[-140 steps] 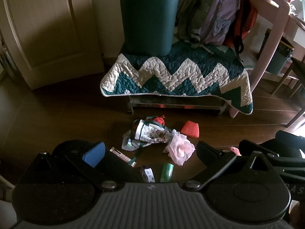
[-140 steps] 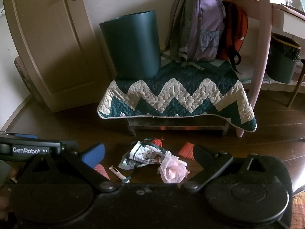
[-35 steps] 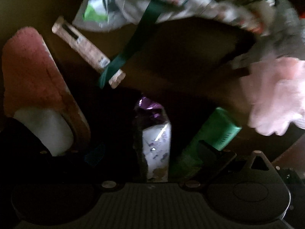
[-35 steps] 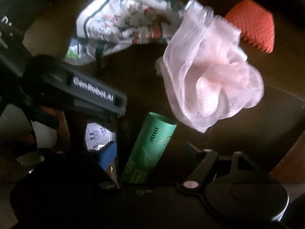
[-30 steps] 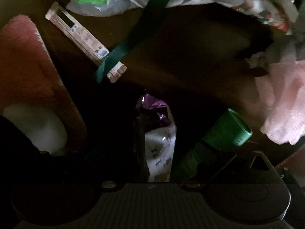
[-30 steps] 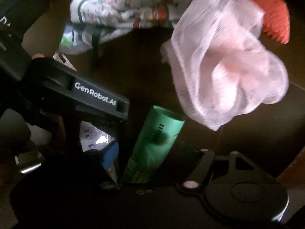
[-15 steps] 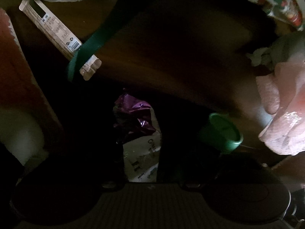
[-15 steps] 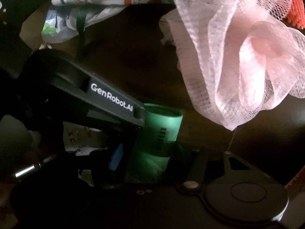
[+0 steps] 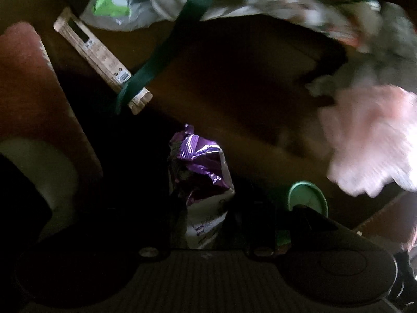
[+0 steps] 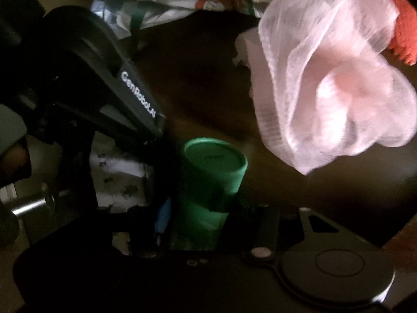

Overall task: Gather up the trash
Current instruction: 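Lift the chip bag with the left tool while the right tool carries the green tube to the bin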

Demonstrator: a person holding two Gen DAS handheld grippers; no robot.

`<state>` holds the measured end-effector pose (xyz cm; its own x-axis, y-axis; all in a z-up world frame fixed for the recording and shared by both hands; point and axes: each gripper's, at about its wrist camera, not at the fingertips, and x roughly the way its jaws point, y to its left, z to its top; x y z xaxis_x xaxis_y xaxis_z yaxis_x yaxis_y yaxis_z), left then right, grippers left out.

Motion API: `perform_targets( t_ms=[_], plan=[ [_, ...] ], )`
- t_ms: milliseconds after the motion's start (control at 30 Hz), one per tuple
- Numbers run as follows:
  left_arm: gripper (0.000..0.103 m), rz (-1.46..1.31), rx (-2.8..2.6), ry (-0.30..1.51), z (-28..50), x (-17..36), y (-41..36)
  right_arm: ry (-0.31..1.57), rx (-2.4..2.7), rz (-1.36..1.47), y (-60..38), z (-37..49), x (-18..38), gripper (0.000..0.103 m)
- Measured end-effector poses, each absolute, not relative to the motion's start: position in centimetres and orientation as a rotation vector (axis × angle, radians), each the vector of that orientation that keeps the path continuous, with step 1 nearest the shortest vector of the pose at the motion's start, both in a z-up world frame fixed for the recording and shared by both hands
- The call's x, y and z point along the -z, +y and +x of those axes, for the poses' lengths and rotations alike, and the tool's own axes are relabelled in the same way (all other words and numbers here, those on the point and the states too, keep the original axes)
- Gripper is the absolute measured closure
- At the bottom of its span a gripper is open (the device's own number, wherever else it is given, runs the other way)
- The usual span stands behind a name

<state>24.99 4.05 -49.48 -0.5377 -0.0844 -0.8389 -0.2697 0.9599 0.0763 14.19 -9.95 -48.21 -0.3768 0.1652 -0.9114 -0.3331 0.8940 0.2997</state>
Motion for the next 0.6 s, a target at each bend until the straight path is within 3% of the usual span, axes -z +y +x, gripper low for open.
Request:
perform_targets(
  t_ms=[400, 600],
  plan=[
    [0.065, -0.181, -0.239, 1.963, 22.5, 38.0, 1.5, 1.643, -0.510, -0.211, -13.3, 14.5, 35.4, 0.056],
    [0.065, -0.179, -0.161, 1.807, 21.5, 30.6, 1.0, 1.433, -0.539, -0.244, -13.7, 13.9, 26.7, 0.056]
  ],
)
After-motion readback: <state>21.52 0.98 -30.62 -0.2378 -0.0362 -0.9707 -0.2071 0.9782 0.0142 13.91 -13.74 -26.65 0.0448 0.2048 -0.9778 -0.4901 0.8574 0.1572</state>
